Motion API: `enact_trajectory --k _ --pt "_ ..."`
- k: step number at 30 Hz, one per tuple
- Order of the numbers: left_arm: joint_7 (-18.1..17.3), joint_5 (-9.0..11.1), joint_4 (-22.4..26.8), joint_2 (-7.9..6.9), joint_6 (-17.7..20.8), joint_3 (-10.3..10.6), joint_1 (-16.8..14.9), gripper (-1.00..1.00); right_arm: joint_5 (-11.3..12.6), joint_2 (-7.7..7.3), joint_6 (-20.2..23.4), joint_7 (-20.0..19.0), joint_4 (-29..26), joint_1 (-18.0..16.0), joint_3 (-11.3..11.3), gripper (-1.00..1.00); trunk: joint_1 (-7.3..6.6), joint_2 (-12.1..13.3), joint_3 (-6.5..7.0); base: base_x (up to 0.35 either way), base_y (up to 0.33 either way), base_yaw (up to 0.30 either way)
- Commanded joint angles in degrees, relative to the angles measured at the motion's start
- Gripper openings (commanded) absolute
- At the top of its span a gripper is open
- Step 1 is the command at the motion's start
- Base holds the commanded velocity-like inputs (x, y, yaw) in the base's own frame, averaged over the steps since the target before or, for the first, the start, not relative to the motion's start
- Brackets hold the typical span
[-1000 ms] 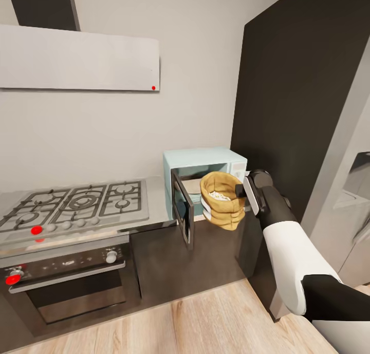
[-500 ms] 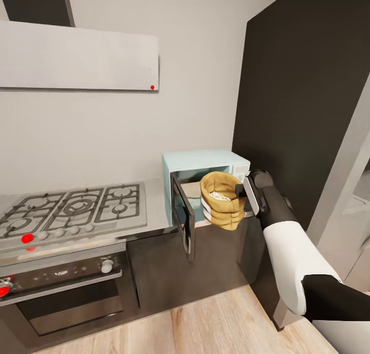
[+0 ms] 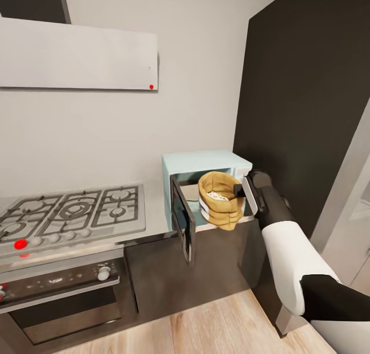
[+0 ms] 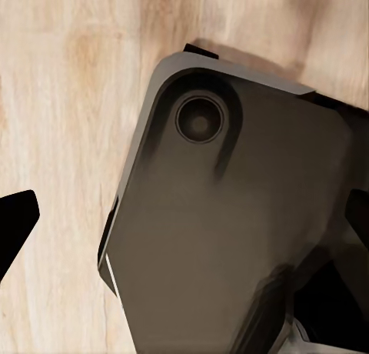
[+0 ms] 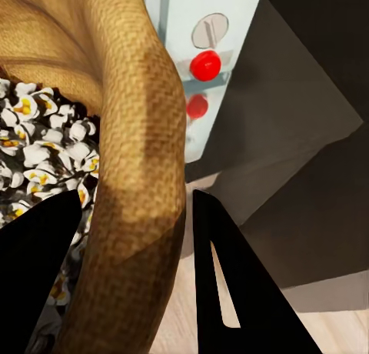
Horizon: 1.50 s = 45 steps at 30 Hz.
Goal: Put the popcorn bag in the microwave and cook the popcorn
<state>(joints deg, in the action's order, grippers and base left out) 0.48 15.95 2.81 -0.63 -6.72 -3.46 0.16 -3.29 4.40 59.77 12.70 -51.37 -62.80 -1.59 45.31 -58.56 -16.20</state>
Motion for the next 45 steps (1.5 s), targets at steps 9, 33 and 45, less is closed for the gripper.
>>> enact_trajectory --k 9,33,45 --pt "0.0 0.0 0.1 -0.08 -0.1 -0.3 0.0 1.0 -0.4 0.08 0.2 -0.1 0.0 0.0 -0.2 -1.0 0.02 0.0 -0.06 0.107 0.0 0.0" --pt "0.0 0.0 0.1 -0.08 -0.1 -0.3 0.0 1.0 0.6 0.22 0.2 -1.9 1.6 2.4 -0.2 -1.0 0.02 0.0 -0.06 0.07 0.0 0.0" --pt "0.1 0.0 0.2 -0.08 0.0 -0.3 0.0 1.0 0.4 0.09 0.2 -4.3 0.0 2.4 -0.2 -1.0 0.02 0.0 -0.06 0.022 0.0 0.0"
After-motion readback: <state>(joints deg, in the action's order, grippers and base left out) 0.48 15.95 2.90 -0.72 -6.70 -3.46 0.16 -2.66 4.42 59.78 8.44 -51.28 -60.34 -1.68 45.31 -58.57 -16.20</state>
